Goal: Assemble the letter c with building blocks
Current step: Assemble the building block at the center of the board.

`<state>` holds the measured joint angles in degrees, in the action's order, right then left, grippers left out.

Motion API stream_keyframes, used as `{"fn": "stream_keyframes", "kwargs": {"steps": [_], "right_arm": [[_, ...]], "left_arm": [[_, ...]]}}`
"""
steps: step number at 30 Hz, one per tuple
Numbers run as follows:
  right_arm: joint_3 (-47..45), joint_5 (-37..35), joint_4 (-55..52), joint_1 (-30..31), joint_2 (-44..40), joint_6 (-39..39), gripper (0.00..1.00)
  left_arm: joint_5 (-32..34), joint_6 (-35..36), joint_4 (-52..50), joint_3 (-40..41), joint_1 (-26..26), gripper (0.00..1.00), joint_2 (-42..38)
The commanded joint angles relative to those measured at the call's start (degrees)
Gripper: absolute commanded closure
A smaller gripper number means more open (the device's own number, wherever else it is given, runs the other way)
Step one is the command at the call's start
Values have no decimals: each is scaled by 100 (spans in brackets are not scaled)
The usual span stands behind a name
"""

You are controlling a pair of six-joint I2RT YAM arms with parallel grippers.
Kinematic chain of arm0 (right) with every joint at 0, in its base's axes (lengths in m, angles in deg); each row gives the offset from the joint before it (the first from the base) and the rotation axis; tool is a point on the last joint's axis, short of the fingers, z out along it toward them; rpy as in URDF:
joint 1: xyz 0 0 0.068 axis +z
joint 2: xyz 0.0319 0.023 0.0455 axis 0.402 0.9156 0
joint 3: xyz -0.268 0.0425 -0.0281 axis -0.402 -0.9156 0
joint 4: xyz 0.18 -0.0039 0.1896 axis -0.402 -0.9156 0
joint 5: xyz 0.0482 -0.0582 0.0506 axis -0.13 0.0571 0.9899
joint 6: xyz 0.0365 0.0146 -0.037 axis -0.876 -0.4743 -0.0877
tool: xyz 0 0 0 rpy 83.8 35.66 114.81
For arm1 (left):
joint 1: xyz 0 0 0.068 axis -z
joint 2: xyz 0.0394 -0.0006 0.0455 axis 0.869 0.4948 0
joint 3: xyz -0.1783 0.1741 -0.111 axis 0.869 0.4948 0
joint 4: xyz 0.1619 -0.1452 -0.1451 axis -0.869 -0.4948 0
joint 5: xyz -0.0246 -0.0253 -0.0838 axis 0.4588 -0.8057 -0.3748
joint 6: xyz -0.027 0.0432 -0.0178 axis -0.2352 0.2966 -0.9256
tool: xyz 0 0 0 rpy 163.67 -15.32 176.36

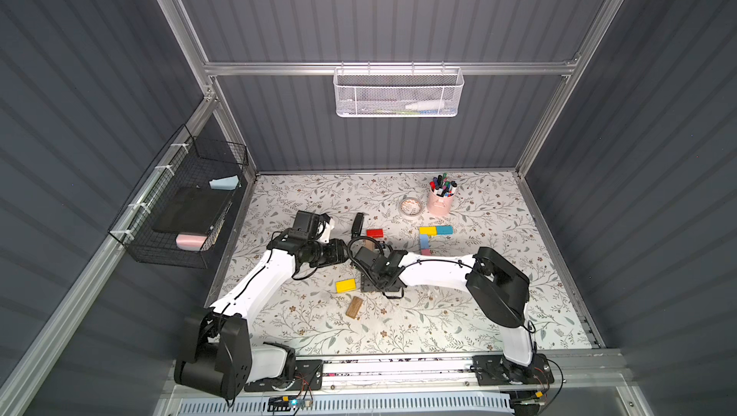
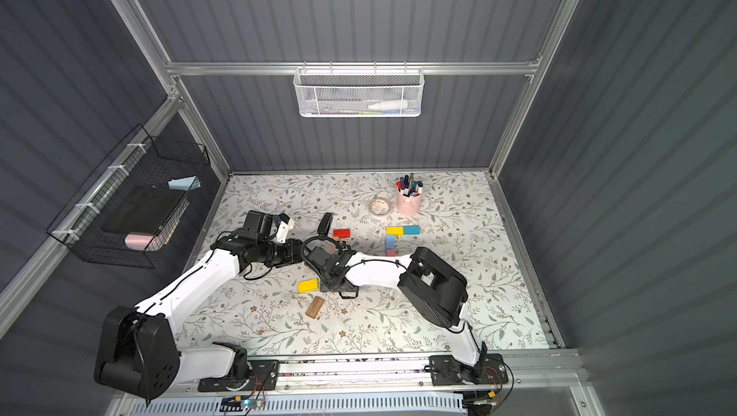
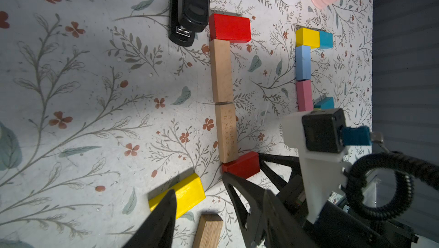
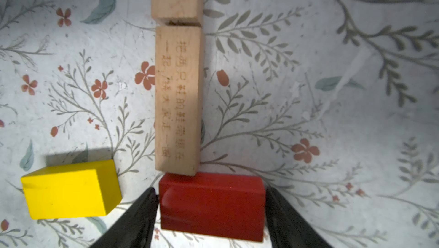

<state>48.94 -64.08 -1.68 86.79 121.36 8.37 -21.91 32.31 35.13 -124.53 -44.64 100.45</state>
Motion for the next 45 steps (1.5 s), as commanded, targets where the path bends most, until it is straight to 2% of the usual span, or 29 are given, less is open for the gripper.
{"fn": "stream_keyframes", "kwargs": {"steps": [1, 9, 11, 20, 24, 28, 31, 37, 45], "right_arm": [[85, 24, -192, -10, 57, -11, 22], [-15, -56, -251, 149, -353, -40, 17], [-120, -76, -210, 186, -564, -14, 15], [-1412, 83, 588, -85, -1928, 303, 11], [-1803, 377, 715, -440, -2510, 680, 8], [-2190, 744, 740, -856, -2975, 1079, 5], [-2481, 964, 765, -1194, -3300, 1319, 4], [-2945, 1209, 903, -1738, -3824, 1583, 3], [-3394, 1370, 1101, -2071, -4175, 1580, 3]], "left_arm": [[-46, 130, -92, -127, -24, 43, 25], [85, 139, -161, -90, -24, 42, 76], [182, 154, -224, -90, -24, 40, 103], [1156, -205, -855, -198, 26, 32, -100], [1574, -386, -1285, -278, 292, 29, -159], [2077, -763, -1466, -166, 836, 26, -100], [1986, -1077, -1366, -20, 1169, 25, 5], [2169, -1492, -1323, 85, 1425, 23, 120], [2495, -1730, -1456, -20, 1821, 21, 664]]}}
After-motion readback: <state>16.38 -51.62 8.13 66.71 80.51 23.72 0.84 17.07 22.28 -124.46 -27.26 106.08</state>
